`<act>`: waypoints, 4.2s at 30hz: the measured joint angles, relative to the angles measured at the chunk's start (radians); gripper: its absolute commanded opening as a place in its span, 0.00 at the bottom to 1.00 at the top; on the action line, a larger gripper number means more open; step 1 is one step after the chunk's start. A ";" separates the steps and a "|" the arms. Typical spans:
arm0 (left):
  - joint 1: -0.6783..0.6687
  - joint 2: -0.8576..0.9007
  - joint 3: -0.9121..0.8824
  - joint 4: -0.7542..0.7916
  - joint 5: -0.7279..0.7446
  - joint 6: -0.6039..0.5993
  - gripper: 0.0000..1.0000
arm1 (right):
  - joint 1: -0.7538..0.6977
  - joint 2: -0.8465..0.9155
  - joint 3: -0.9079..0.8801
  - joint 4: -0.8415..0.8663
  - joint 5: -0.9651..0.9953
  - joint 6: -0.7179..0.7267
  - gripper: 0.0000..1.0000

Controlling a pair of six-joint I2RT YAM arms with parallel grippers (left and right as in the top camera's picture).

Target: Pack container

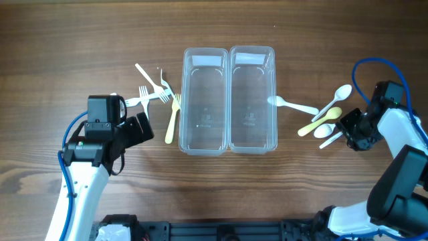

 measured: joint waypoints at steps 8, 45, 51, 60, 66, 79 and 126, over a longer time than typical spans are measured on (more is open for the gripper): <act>0.000 0.000 0.000 0.000 0.000 0.000 1.00 | 0.000 0.000 0.000 0.064 0.026 0.039 0.42; 0.000 0.000 0.000 0.000 0.000 0.000 1.00 | 0.263 -0.600 0.067 0.002 -0.391 -0.154 0.04; 0.000 0.000 0.000 0.000 0.000 0.000 1.00 | 0.668 -0.497 0.069 0.188 -0.355 -0.267 0.04; 0.000 0.001 0.000 0.000 0.000 0.000 1.00 | 0.774 -0.037 0.069 0.268 -0.236 -0.308 0.50; 0.000 0.002 0.000 0.000 0.000 0.000 1.00 | 0.773 -0.175 0.103 0.193 -0.236 -0.351 0.53; 0.000 0.002 0.000 0.000 0.000 0.000 1.00 | 0.206 -0.353 0.166 -0.147 0.166 -0.054 0.60; 0.000 0.002 0.000 0.000 0.000 0.000 1.00 | 0.021 0.120 0.070 0.048 0.017 0.000 0.15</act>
